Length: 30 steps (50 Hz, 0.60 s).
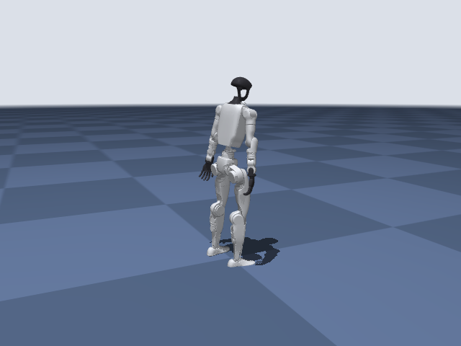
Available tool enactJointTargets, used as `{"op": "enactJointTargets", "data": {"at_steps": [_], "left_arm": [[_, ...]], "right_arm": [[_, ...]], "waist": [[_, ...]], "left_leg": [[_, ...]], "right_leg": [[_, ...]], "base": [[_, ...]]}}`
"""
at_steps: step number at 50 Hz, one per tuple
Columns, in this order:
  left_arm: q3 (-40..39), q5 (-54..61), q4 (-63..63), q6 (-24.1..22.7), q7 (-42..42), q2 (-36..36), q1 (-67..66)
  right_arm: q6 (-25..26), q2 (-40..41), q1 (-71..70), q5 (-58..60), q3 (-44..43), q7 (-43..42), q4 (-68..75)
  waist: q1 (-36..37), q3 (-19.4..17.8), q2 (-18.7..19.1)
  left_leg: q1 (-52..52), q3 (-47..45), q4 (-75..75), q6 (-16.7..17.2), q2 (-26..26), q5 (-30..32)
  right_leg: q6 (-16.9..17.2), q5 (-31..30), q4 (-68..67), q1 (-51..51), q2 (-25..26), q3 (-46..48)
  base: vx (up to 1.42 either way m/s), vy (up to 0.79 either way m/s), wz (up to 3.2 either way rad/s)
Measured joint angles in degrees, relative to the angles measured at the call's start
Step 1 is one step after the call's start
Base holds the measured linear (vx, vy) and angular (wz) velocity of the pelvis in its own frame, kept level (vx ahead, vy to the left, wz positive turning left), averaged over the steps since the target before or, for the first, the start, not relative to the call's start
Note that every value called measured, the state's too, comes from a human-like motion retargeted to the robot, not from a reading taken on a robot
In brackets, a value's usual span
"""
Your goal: Upper body actions
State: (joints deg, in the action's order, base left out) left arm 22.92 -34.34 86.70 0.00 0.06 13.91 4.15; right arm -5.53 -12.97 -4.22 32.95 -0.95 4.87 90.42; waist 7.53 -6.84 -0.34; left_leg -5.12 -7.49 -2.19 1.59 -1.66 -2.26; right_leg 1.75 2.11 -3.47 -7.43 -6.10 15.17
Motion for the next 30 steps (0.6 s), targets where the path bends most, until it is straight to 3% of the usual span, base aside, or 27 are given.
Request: {"op": "enactJointTargets", "data": {"at_steps": [9,20,30], "left_arm": [[-2.3,5.0,-10.2,-2.4,1.0,3.6,1.3],[-4.7,7.5,-21.5,-5.6,5.5,11.2,7.4],[-8.0,12.1,-21.5,-6.6,-1.7,14.1,11.7]], "right_arm": [[-1.3,-4.0,-11.2,1.0,4.2,-2.4,0.9],[-3.1,-12.1,-29.3,-0.7,6.1,-3.8,-6.0],[-0.9,-20.3,-43.1,-6.9,7.9,-8.2,-5.7]], "waist": [[1.4,-10.6,1.4],[1.0,-21.4,6.0],[4.0,-22.7,8.3]], "left_leg": [[-5.1,-0.9,-3.3,-0.3,0.1,-0.1],[-29.8,5.4,-17.1,-0.5,1.7,-3.7],[-57.7,5.4,-30.5,-1.1,7.5,-5.4]], "right_leg": [[-0.2,-0.1,-4.1,-5.9,-0.8,-1.5],[0.9,4.9,-18.4,-28.5,-5.2,0.6],[0.9,13.1,-41.3,-58.5,-15.0,-0.7]], "base": [[-0.21,-0.02,-0.09],[-0.36,-0.06,0.41],[-0.20,-0.13,0.86]]}}
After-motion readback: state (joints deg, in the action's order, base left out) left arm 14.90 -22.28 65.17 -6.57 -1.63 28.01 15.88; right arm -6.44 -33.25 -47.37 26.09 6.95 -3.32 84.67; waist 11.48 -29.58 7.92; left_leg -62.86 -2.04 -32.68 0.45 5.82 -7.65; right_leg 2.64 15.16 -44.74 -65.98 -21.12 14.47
